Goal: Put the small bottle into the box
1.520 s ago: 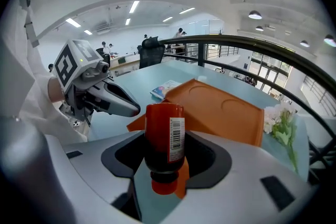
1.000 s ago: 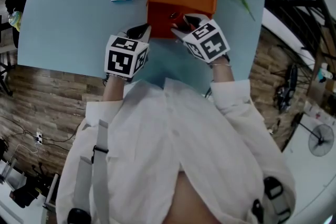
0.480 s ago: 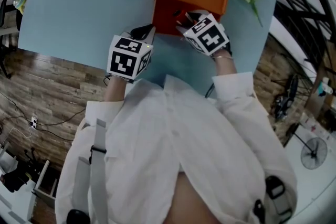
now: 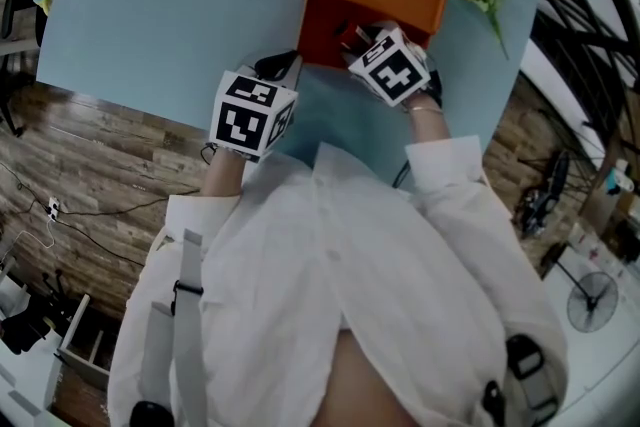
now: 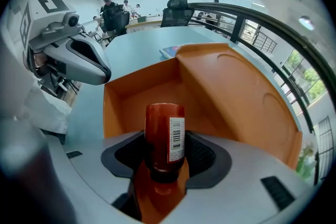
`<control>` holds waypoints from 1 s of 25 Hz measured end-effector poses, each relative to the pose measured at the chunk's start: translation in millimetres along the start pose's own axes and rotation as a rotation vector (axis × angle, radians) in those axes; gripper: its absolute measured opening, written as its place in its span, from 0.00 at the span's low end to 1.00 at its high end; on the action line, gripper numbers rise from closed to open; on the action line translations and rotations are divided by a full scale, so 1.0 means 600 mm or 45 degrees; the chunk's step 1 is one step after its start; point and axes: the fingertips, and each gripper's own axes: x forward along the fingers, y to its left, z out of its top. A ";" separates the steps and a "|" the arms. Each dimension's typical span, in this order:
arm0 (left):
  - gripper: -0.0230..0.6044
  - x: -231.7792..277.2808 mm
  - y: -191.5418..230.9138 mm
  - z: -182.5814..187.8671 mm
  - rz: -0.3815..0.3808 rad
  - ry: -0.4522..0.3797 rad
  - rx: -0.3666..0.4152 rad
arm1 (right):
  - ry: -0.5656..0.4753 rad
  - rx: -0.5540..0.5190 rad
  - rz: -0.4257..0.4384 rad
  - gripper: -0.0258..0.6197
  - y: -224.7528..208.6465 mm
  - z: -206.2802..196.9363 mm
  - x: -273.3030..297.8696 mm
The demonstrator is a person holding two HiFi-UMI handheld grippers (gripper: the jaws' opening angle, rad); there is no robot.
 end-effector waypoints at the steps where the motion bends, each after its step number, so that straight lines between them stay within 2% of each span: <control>1: 0.04 0.001 0.002 -0.001 0.002 0.001 -0.002 | 0.008 -0.001 -0.003 0.37 -0.002 -0.002 0.002; 6: 0.04 0.000 0.008 -0.001 0.009 0.000 -0.012 | 0.024 -0.007 -0.019 0.37 -0.007 -0.006 0.003; 13: 0.04 0.001 0.010 -0.001 -0.001 0.001 -0.020 | -0.003 0.051 -0.017 0.37 -0.006 -0.002 0.010; 17: 0.04 -0.004 0.010 0.000 -0.005 0.006 -0.011 | -0.013 0.074 -0.023 0.37 -0.005 -0.002 0.008; 21: 0.04 -0.008 0.010 0.002 -0.013 0.012 0.010 | -0.016 0.084 -0.087 0.37 -0.014 -0.002 0.002; 25: 0.04 -0.008 0.004 0.004 -0.030 0.032 0.037 | -0.042 0.114 -0.079 0.37 -0.004 0.003 -0.005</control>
